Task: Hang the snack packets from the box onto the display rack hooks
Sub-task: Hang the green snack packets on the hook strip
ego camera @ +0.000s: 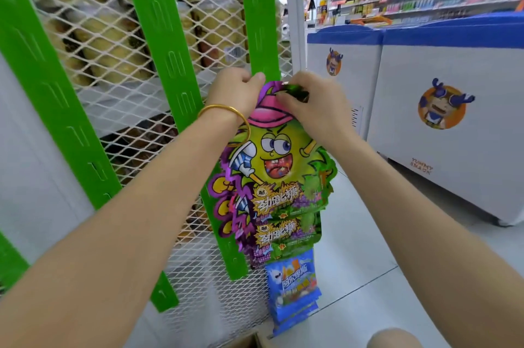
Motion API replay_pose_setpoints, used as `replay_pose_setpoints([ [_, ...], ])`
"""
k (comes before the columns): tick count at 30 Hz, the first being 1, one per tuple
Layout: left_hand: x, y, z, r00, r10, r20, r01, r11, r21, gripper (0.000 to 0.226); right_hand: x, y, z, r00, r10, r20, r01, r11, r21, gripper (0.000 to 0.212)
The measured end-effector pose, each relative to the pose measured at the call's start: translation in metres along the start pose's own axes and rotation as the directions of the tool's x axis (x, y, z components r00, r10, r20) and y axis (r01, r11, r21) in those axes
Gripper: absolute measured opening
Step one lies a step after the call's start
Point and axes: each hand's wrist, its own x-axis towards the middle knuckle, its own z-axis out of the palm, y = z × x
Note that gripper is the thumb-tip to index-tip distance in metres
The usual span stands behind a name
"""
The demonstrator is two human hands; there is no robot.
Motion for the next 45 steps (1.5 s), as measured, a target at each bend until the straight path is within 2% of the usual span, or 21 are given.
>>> replay_pose_setpoints([
  [7,-0.001,-0.004,0.001,1.0,0.025,0.002,-0.025,0.999,0.021,0.045,-0.017,0.012,0.008,0.997,0.043,0.058,-0.042,0.999,-0.028,0.02],
  [11,-0.016,-0.012,0.005,0.995,0.101,0.019,-0.102,0.995,0.021,0.017,-0.023,0.022,0.012,0.996,0.073,0.059,-0.071,0.997,-0.035,0.027],
  [17,-0.051,-0.038,0.006,0.981,0.193,-0.021,-0.192,0.981,0.028,0.04,-0.03,0.018,0.018,0.994,0.105,-0.006,-0.105,0.994,0.009,0.04],
  [23,-0.059,-0.051,0.003,0.978,0.21,0.002,-0.207,0.963,0.171,0.04,-0.035,0.01,0.014,0.991,0.122,-0.045,-0.118,0.989,0.086,0.047],
  [30,-0.068,-0.056,0.002,0.964,0.263,-0.028,-0.246,0.932,0.268,0.047,-0.055,0.021,0.017,0.986,0.144,-0.089,-0.143,0.99,0.01,0.062],
  [33,-0.078,-0.054,0.0,0.94,0.334,-0.073,-0.294,0.898,0.329,0.048,-0.068,0.017,0.014,0.977,0.123,-0.175,-0.134,0.989,-0.055,0.059],
  [36,-0.099,-0.058,-0.004,0.888,0.43,-0.161,-0.345,0.857,0.383,0.043,-0.095,0.005,0.018,0.973,0.025,-0.23,-0.038,0.998,-0.054,0.048],
  [38,-0.121,-0.072,-0.004,0.86,0.469,-0.2,-0.375,0.847,0.377,0.038,-0.123,-0.001,0.028,0.988,-0.011,-0.155,0.013,1.0,0.015,0.038],
  [41,-0.169,-0.122,0.002,0.897,0.424,-0.127,-0.359,0.865,0.351,0.033,-0.18,0.0,0.057,0.992,0.001,0.125,-0.014,0.994,0.108,0.029],
  [43,-0.207,-0.166,0.008,0.942,0.333,-0.033,-0.3,0.885,0.357,0.032,-0.222,0.006,0.081,0.937,0.031,0.349,-0.072,0.992,0.105,0.024],
  [45,-0.239,-0.202,0.013,0.974,0.221,0.05,-0.223,0.896,0.383,0.034,-0.257,0.016,0.102,0.89,0.131,0.437,-0.184,0.979,0.081,0.021],
])
